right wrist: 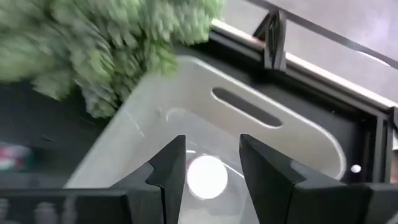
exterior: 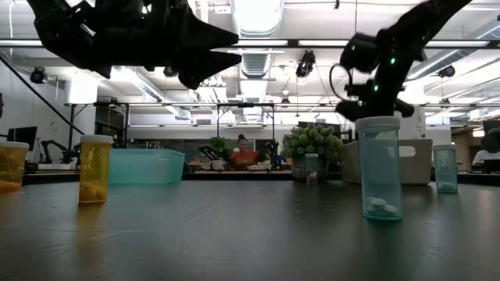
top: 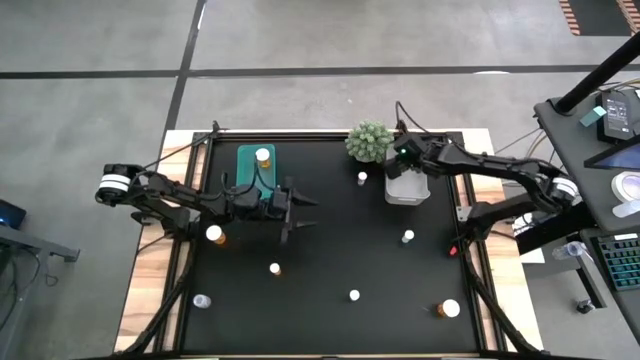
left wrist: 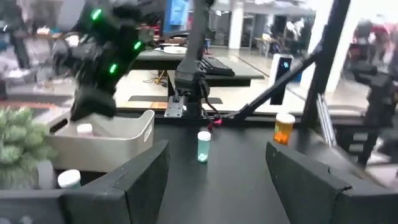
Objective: Pick and place medicine bottles into bin by pill shape (circle, oval)
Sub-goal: Put the left orange capsule bottle into the green bin
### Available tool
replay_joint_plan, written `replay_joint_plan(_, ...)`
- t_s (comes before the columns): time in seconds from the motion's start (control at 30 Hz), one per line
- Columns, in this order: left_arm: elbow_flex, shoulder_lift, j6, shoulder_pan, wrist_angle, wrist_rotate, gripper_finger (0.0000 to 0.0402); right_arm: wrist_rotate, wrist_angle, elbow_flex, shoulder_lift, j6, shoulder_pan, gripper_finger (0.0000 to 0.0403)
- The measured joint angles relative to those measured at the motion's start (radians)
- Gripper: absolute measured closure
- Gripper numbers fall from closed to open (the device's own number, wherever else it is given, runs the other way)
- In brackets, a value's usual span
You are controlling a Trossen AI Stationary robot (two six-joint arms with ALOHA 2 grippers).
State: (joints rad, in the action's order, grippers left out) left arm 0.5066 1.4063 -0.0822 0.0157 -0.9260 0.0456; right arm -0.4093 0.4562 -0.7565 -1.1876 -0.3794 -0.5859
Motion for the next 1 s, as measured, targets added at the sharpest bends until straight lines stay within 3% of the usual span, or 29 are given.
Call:
replay_joint_plan(0.2,0.002,0.0,-0.194,-0.053,0.004,-0.093,0.0152,0.024,0.01,-0.007,0.159,0.0,0.067,0.0259)
replay_joint_plan(0.3,0.037,0.0,-0.297,-0.085,0.113,-0.153,0.0152,0.019,-0.017,-0.003,0.235,-0.001,0.131,0.0262)
replay_joint_plan(0.47,0.184,0.0,-0.493,-0.128,0.55,-0.185,0.0153,0.017,-0.211,0.044,0.316,0.065,0.27,0.0275)
replay_joint_plan(0.67,0.453,0.0,-0.656,-0.201,1.187,-0.169,0.0153,0.016,-0.46,0.097,0.348,0.208,0.41,0.0289)
replay_joint_plan(0.83,0.667,-0.001,-0.816,-0.246,1.696,-0.029,0.0153,0.017,-0.556,0.11,0.347,0.307,0.461,0.0301)
replay_joint_plan(1.0,0.777,-0.002,-1.052,-0.337,1.986,0.012,0.0153,0.017,-0.55,0.11,0.344,0.336,0.466,0.0311)
